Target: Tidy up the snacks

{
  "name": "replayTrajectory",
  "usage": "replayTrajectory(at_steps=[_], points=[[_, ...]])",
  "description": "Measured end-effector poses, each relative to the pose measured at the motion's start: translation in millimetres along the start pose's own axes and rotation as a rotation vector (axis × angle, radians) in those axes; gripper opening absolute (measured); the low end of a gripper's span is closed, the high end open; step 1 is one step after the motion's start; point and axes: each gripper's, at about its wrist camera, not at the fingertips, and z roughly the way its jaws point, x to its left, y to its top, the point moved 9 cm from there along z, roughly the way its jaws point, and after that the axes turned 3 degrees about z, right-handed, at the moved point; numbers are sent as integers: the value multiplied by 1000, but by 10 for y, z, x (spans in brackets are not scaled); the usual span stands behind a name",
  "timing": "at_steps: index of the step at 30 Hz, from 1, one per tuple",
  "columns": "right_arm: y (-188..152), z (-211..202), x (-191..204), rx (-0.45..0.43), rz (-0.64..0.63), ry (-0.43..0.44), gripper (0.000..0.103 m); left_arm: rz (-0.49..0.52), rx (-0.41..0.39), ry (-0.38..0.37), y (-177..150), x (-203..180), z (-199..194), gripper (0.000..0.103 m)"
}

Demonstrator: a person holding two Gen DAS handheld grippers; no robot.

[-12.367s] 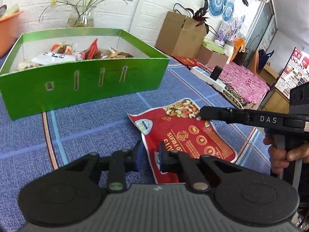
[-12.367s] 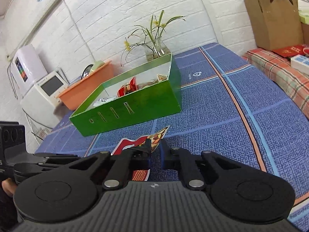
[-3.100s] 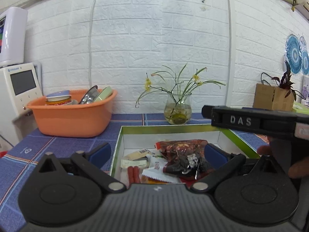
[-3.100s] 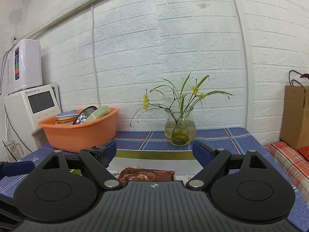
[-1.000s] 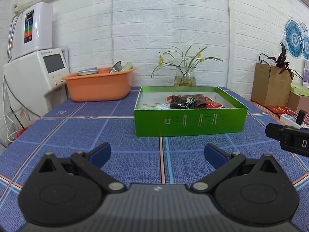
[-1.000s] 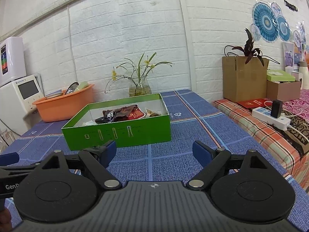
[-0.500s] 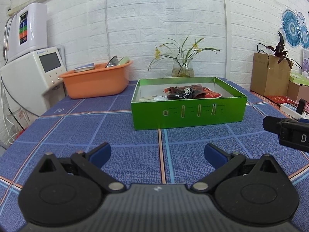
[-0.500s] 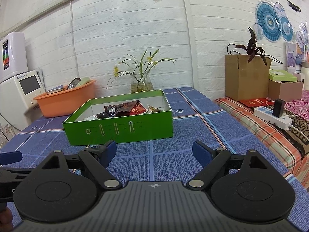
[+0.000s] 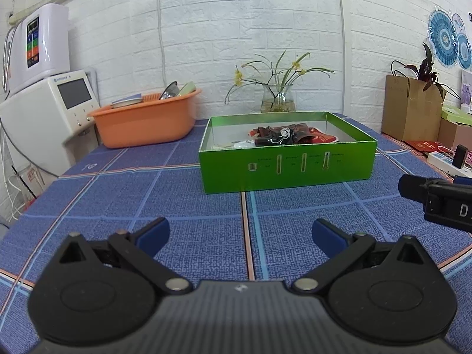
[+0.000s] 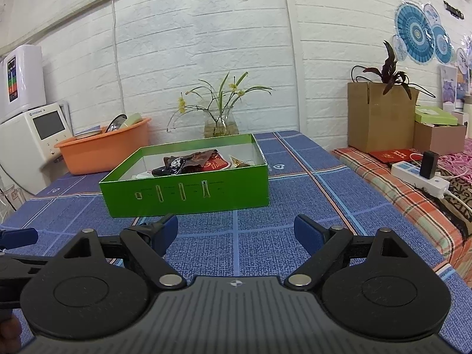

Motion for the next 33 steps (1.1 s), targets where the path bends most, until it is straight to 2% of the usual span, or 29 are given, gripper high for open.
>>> replayTrajectory(at_steps=[16, 23, 33], points=[[-18, -16, 18, 0, -8, 6, 103, -16, 1, 0, -28, 4, 3, 103], [45, -81, 40, -55, -29, 4, 103, -29, -22, -1, -9, 21, -40, 103], [26, -70, 44, -49, -32, 4, 103, -33, -7, 6, -21, 29, -16, 103]])
